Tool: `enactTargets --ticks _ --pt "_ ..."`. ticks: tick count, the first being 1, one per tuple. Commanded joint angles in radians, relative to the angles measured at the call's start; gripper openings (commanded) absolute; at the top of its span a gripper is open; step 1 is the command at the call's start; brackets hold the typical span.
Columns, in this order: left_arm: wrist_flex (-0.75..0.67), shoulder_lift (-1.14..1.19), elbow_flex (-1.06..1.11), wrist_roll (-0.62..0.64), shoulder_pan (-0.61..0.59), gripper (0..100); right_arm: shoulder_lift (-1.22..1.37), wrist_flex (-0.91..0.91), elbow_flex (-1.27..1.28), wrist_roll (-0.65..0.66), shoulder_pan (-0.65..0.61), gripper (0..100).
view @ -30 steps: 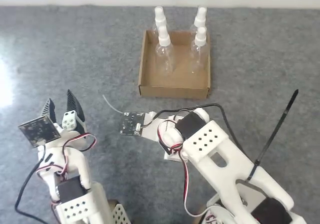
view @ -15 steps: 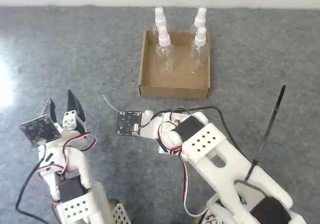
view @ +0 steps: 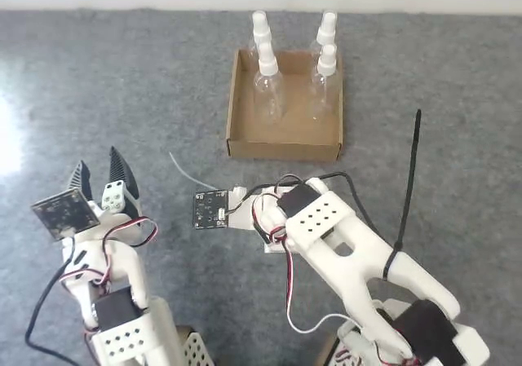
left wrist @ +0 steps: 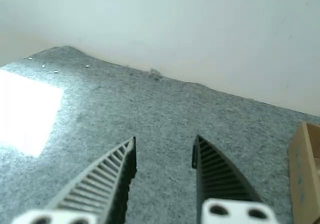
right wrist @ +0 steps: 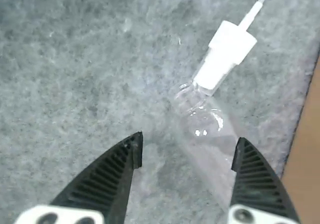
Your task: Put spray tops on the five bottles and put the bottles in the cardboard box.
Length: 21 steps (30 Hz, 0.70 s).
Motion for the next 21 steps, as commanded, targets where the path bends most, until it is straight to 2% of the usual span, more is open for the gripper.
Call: enactTargets --ticks 1,14,21 --pt "-0.031 -0.021 -0.012 -0.009 -0.003 17 -0.004 -0.013 -0.063 0.069 0.031 26.4" --pt "-0.031 -0.021 -0.012 -0.009 -0.003 17 0.278 -0.013 -0.201 0.12 0.073 26.3" --pt "-0.031 -0.021 -0.012 -0.009 -0.003 17 0.312 -0.013 -0.221 0.114 0.084 26.3"
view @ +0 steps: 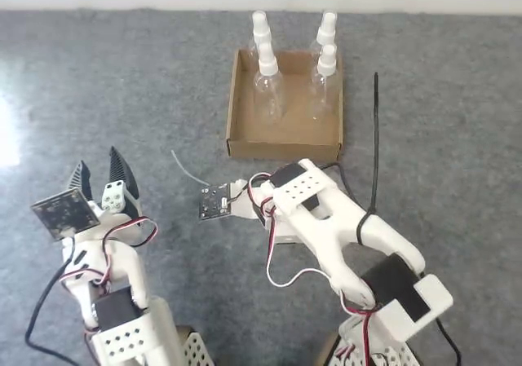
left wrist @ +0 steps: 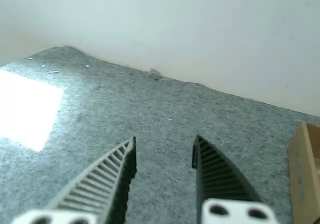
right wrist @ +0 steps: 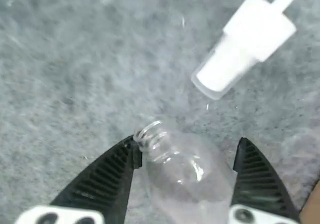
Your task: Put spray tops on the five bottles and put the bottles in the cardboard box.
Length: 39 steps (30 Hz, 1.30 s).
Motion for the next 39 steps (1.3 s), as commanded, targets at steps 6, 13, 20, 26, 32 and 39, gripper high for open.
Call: enactTargets --ticks 6,13,20,26,32,39 --pt "-0.031 -0.021 -0.012 -0.009 -0.003 17 -0.018 -0.012 -0.06 -0.12 0.013 18.0" --pt "-0.031 -0.021 -0.012 -0.009 -0.003 17 -0.019 -0.01 -0.06 -0.229 0.018 6.5" --pt "-0.031 -0.021 -0.012 -0.009 -0.003 17 -0.073 -0.01 -0.06 -0.425 0.018 6.3" --pt "-0.032 -0.021 -0.012 -0.009 -0.003 17 -0.203 0.056 -0.06 -0.485 0.018 8.0" --pt "-0.032 -0.021 -0.012 -0.009 -0.003 17 -0.32 0.188 -0.055 -0.486 0.018 28.2" --pt "-0.032 -0.021 -0.012 -0.009 -0.003 17 -0.341 0.328 -0.054 -0.482 0.018 30.7"
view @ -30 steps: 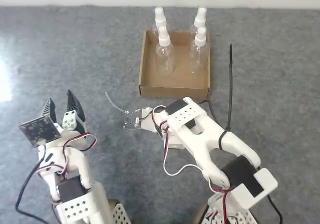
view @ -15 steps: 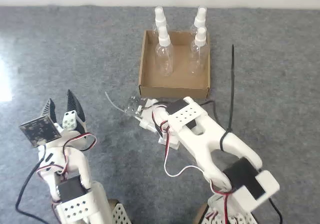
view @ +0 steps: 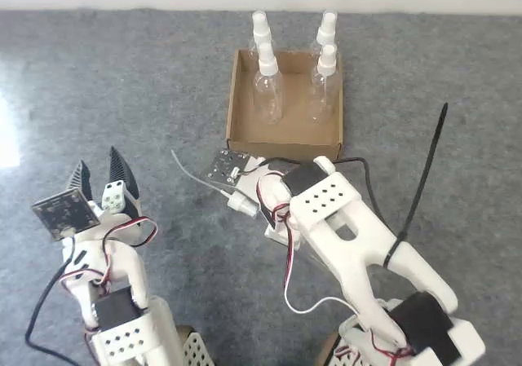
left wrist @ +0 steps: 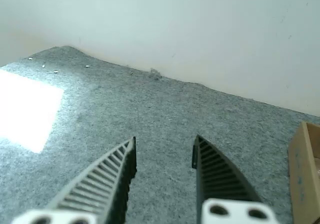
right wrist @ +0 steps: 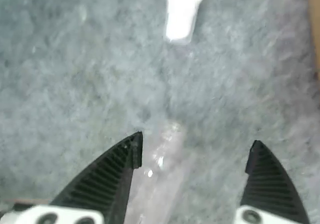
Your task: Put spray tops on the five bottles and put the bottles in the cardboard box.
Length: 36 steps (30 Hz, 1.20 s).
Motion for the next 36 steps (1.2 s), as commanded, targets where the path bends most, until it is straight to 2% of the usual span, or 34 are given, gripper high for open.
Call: enactTargets --ticks 1,6,14,21,36 --pt "-0.032 -0.021 -0.012 -0.009 -0.003 17 -0.058 0.065 -0.054 -0.008 0.018 30.7" --pt "-0.032 -0.021 -0.012 -0.009 -0.003 17 -0.058 0.13 -0.049 -0.006 0.018 30.7" --pt "-0.032 -0.021 -0.012 -0.009 -0.002 17 -0.058 0.124 0.037 -0.005 0.013 30.4" --pt "-0.032 -0.021 -0.012 -0.009 -0.002 17 -0.058 0.033 0.129 -0.006 0.018 22.4" --pt "-0.032 -0.021 -0.012 -0.009 -0.002 17 -0.058 0.004 0.192 -0.005 0.062 22.1"
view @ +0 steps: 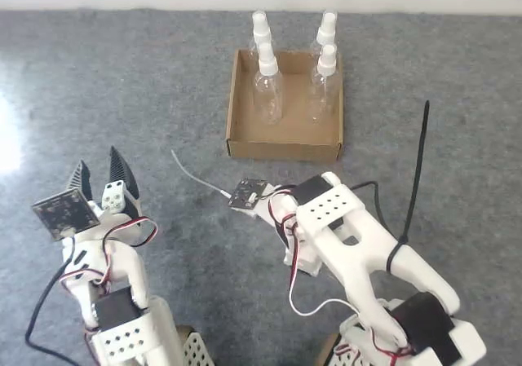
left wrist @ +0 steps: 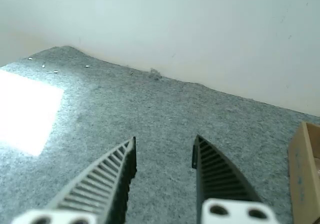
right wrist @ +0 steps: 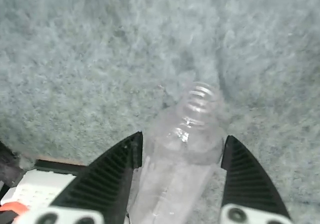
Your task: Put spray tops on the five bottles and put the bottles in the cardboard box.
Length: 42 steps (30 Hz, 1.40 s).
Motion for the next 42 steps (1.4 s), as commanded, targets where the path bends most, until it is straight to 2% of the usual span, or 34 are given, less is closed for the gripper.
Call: enactTargets --ticks 1,29,39,42 --pt "-0.032 -0.021 -0.012 -0.009 -0.002 17 -0.054 -0.025 0.005 -0.005 0.022 22.1" --pt "-0.032 -0.021 -0.012 -0.009 -0.002 17 -0.053 -0.047 0.038 -0.003 0.021 22.0" --pt "-0.032 -0.021 -0.01 -0.009 -0.002 17 0.085 -0.077 0.011 0.032 0.021 21.9" --pt "-0.032 -0.021 -0.01 -0.009 -0.002 17 0.068 -0.061 0.009 0.035 0.022 18.0"
